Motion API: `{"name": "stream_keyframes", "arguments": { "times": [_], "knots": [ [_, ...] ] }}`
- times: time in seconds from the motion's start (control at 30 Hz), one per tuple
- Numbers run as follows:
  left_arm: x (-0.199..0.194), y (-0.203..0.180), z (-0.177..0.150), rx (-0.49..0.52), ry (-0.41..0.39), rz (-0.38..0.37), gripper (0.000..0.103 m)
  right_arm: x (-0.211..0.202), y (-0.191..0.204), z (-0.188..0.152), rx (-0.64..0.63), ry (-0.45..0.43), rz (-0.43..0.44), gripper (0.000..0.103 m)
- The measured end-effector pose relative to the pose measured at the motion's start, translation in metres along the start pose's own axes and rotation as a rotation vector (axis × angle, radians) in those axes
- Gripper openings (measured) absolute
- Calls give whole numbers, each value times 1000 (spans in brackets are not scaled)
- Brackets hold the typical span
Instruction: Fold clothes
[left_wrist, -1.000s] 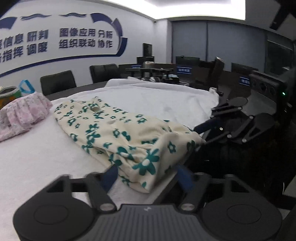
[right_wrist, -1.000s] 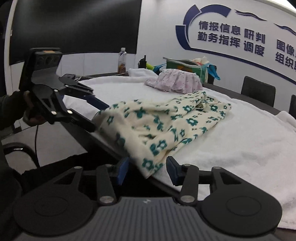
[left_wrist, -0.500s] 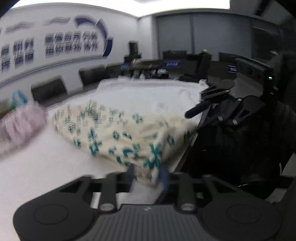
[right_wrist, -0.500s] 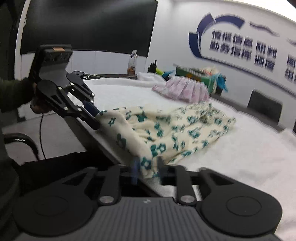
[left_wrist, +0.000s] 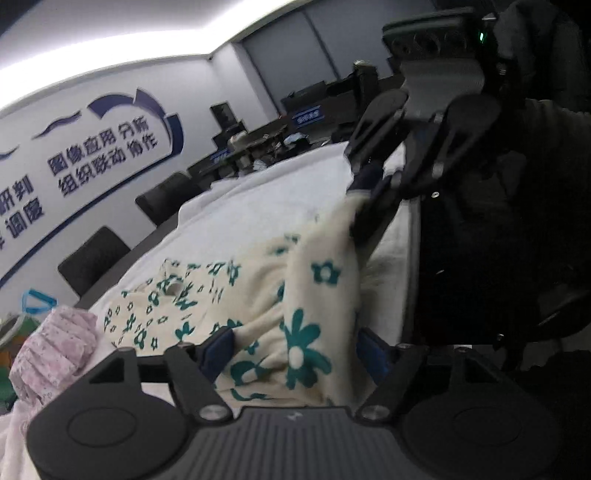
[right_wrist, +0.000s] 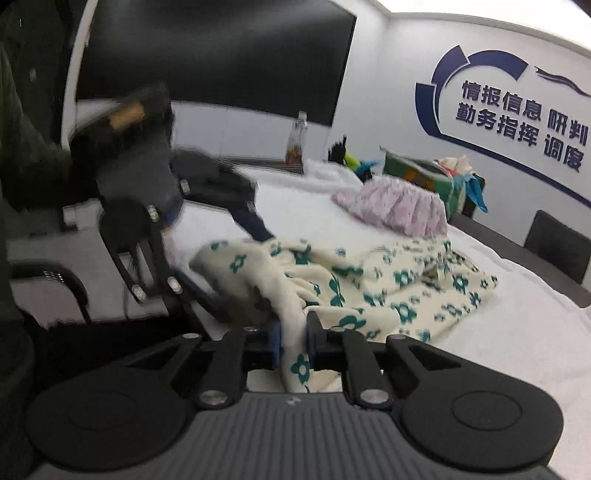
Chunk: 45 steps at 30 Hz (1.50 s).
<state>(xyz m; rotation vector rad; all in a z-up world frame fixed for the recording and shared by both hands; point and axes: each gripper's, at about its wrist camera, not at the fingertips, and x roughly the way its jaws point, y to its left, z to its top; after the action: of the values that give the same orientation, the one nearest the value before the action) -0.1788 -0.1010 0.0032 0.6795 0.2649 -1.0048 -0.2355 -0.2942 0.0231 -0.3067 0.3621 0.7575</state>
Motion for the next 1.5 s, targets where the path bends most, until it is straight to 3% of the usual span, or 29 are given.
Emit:
{"name": "stream_keyframes", "arguments": {
  "times": [0.07, 0.13, 0.2, 0.27, 0.33, 0.47, 0.5, 0.53, 0.57, 0.6, 0.63, 0.7, 0.8, 0.83, 0.87, 0.9, 1.0, 1.1, 1.17, 1.3, 1.33, 1.4, 1.5],
  "knots": [
    [5, 19, 0, -104, 18, -53, 42, 1, -14, -1, 80, -27, 11, 13],
    [10, 41, -2, -248, 30, -132, 38, 1, -22, -6, 130, -50, 3, 21],
    [13, 62, -4, -347, 30, -200, 34, 2, -20, -10, 101, -70, -18, 53],
    [15, 76, -4, -383, 31, -253, 33, 3, -17, -14, 54, -87, -40, 69],
    [17, 89, -3, -406, 38, -307, 33, 4, -13, -17, 7, -104, -62, 76],
    [23, 106, -4, -460, 29, -398, 33, 15, -10, -18, -97, -112, -101, 75],
    [25, 110, -5, -471, 25, -405, 36, 22, -10, -16, -125, -97, -94, 69],
    [25, 111, -6, -484, 18, -396, 38, 30, -11, -14, -150, -77, -75, 60],
    [22, 111, -8, -498, 0, -371, 43, 38, -13, -10, -157, -55, -48, 32],
    [18, 110, -10, -511, -21, -344, 52, 44, -20, -6, -121, -42, -11, 14],
    [14, 110, -13, -525, -41, -316, 56, 47, -29, -3, -62, -47, 21, 14],
    [-1, 99, -19, -480, -118, -255, 76, 46, -44, 0, 40, -69, 65, 12],
    [-8, 81, -19, -379, -171, -208, 78, 42, -56, 0, 131, -91, 103, 12],
    [-4, 79, -16, -377, -147, -199, 76, 43, -59, -1, 157, -93, 119, 12],
    [1, 77, -13, -380, -118, -192, 64, 44, -61, -2, 184, -96, 134, 12],
    [8, 79, -12, -403, -80, -209, 43, 44, -62, -3, 199, -94, 148, 11],
    [13, 89, -16, -500, -41, -327, 29, 40, -54, -3, 193, -70, 175, 9],
    [5, 90, -23, -573, -56, -445, 27, 27, -42, -5, 187, -53, 221, 8],
    [1, 91, -25, -620, -52, -532, 27, 16, -39, -4, 187, -48, 298, 8],
    [18, 119, -31, -852, -24, -554, 33, 5, -54, -1, 252, -75, 355, 11],
    [25, 129, -34, -926, -16, -546, 36, 7, -64, 0, 296, -85, 328, 12],
    [38, 145, -38, -1052, -10, -514, 48, 17, -86, 0, 430, -77, 234, 25],
    [54, 166, -41, -1209, -11, -442, 47, 38, -108, -1, 576, -46, 98, 27]
  ]
}}
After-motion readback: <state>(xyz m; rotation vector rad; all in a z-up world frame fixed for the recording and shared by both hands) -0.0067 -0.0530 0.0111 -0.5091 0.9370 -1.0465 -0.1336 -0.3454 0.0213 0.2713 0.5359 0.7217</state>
